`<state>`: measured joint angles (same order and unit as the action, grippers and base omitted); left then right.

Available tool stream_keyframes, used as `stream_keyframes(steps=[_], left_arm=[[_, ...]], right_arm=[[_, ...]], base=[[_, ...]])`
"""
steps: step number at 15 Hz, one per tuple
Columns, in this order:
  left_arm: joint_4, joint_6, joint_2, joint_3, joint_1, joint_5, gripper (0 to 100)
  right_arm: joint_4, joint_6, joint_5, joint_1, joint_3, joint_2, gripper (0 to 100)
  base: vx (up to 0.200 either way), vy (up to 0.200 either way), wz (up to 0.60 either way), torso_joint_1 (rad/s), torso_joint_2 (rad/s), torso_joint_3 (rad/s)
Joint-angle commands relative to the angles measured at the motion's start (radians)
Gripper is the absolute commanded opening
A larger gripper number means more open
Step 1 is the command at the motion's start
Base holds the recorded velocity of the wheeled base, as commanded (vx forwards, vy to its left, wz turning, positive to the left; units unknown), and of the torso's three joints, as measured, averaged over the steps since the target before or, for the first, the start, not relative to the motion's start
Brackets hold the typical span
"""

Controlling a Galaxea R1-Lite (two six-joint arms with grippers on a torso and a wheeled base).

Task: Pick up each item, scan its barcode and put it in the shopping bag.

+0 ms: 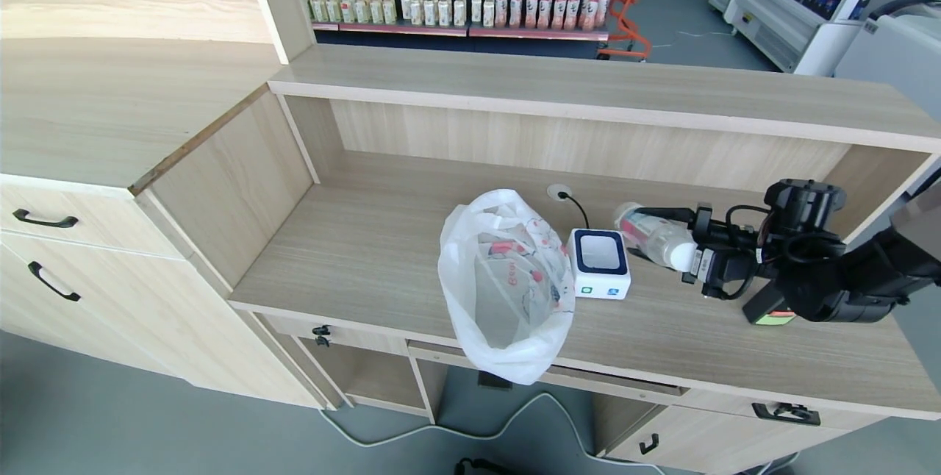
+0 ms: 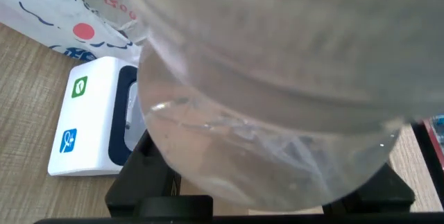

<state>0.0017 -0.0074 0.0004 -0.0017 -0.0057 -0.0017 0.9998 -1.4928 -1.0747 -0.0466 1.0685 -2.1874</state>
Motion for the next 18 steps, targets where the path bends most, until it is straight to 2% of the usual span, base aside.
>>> stream_keyframes(steps=[1,18], left_arm=[[0.000,0.000,0.000,0.000,0.000,0.000,100],[0.000,0.000,0.000,0.000,0.000,0.000,100]], right_arm=[[0.011,0.000,0.001,0.019,0.011,-0.028,0],[0.088,-0.003,0.048,0.085,0.103,-0.155,0]], base=[[0.000,0.000,0.00,0.000,0.00,0.000],[0.000,0.000,0.00,0.000,0.00,0.000]])
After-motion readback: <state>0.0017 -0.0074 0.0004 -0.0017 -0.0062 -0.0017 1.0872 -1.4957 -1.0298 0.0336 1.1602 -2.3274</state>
